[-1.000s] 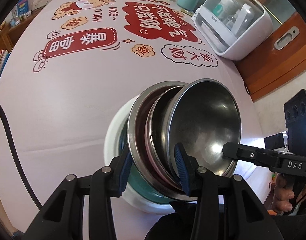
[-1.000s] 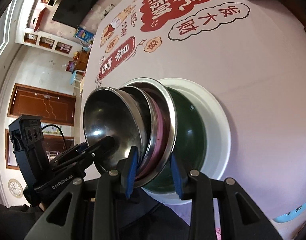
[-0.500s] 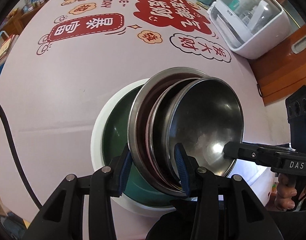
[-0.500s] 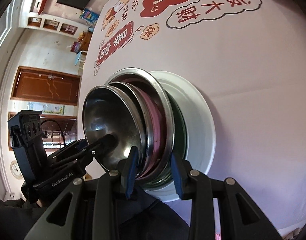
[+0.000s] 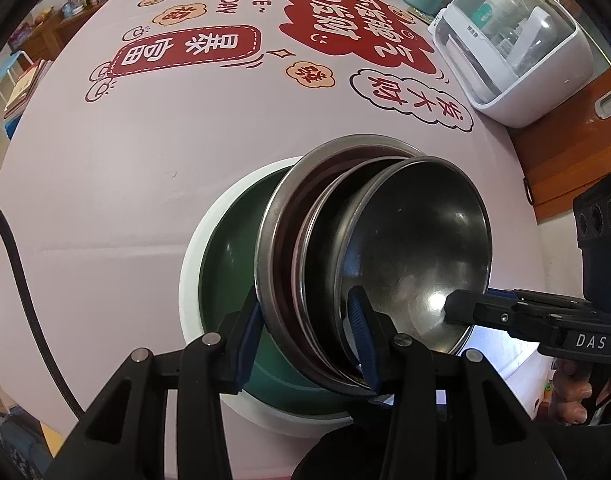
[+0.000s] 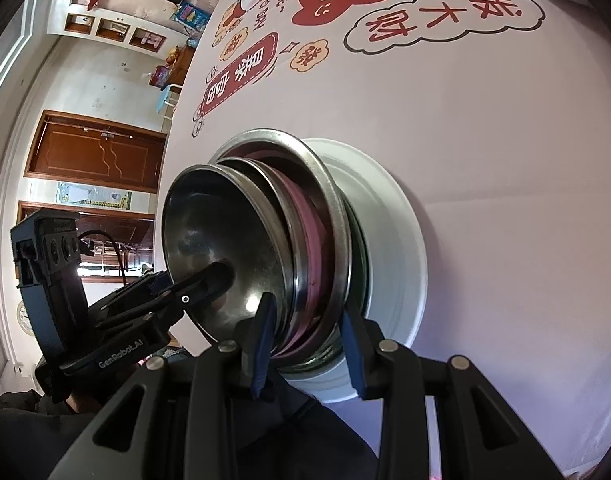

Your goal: Organize plates and bowls

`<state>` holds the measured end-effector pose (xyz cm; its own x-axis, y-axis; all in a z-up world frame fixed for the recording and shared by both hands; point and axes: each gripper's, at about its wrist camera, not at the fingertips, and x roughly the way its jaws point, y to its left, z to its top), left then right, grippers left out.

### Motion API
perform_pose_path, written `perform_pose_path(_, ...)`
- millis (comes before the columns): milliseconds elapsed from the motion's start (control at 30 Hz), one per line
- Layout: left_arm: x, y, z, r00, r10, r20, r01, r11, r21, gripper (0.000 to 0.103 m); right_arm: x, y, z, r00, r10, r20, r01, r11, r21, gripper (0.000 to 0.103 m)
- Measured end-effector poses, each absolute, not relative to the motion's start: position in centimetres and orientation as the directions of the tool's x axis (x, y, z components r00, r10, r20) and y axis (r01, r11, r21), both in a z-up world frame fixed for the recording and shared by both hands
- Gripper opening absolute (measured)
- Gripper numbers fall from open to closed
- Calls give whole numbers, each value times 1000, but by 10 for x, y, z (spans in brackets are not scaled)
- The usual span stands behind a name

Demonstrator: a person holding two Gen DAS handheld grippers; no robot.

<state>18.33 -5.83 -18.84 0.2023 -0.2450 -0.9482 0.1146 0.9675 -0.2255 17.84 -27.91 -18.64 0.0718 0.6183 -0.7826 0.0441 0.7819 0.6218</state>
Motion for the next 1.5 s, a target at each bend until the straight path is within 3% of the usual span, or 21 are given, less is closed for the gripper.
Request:
perform_pose_path(533, 184, -58, -190, 181, -248, -952, 131, 965, -226, 41, 175, -272, -182, 109, 564, -819, 30, 821, 569, 35)
perform_pose_path(867, 181, -46, -172, 223, -296, -929, 218, 944, -248, 42, 168, -278, -153, 256, 448, -856, 92, 871, 483, 45)
perform_pose_path(1000, 172, -35, -156, 262, -318, -911, 255, 934, -252, 51, 154, -270, -142, 299, 433, -851, 110, 870, 481, 54)
perform_pose_path(1500, 116, 15, -117, 376, -345, -860, 367, 908, -204, 62, 76, -222, -107, 443, 346, -827, 170, 873, 456, 69)
